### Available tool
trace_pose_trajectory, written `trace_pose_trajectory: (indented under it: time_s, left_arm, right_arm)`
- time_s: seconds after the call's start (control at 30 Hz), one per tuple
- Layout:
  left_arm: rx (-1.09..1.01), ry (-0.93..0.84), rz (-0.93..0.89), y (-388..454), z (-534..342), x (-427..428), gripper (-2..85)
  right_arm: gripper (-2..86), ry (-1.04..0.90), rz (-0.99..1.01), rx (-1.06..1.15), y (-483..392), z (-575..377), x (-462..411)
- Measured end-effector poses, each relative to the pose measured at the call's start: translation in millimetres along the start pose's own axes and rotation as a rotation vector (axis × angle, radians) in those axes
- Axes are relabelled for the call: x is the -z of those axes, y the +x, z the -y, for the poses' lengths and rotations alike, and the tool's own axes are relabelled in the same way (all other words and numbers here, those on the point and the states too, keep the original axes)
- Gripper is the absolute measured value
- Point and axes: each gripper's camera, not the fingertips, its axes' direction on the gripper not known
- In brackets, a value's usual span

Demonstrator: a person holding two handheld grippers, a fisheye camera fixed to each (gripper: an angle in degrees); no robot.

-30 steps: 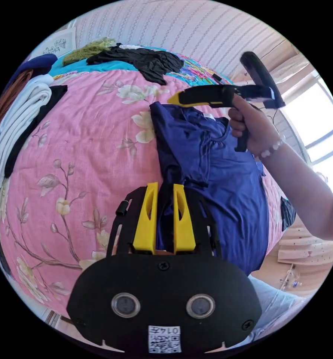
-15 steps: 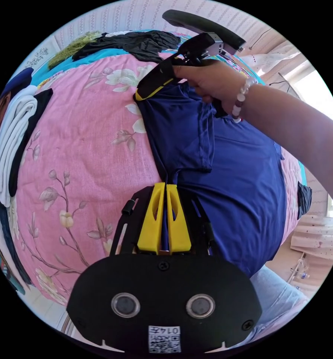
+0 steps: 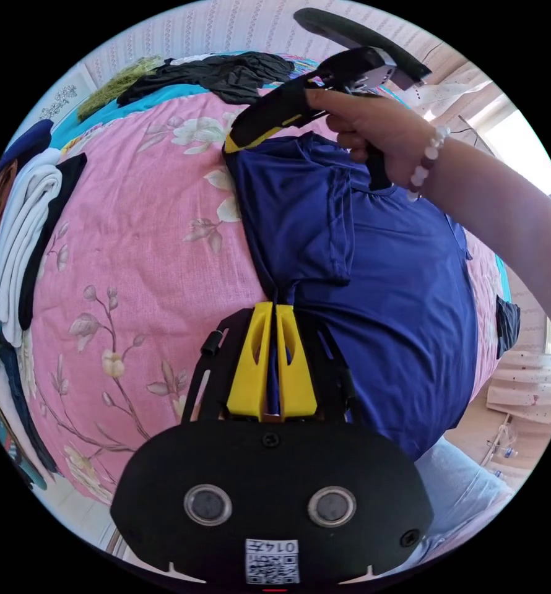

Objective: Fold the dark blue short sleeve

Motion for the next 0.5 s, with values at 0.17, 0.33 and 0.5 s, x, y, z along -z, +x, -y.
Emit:
trace_pose_trajectory:
  time_s: [0.17, 0.33, 0.5]
  left_arm:
    - [0.008, 0.008, 0.02, -1, -3, 22, 6.7]
    - [-0.032, 0.023, 0.103, 3, -18, 46, 6.9]
    - [-0.081, 0.037, 0.048, 33, -8, 48, 6.4]
  right_arm:
    - [4.7, 0.299, 0.045, -0.089, 30, -101, 74]
    - [3.4, 0.351, -0.02, -0.302, 51, -248, 92]
    - [2.8, 0.33, -0.104, -0.589, 60, -392, 75]
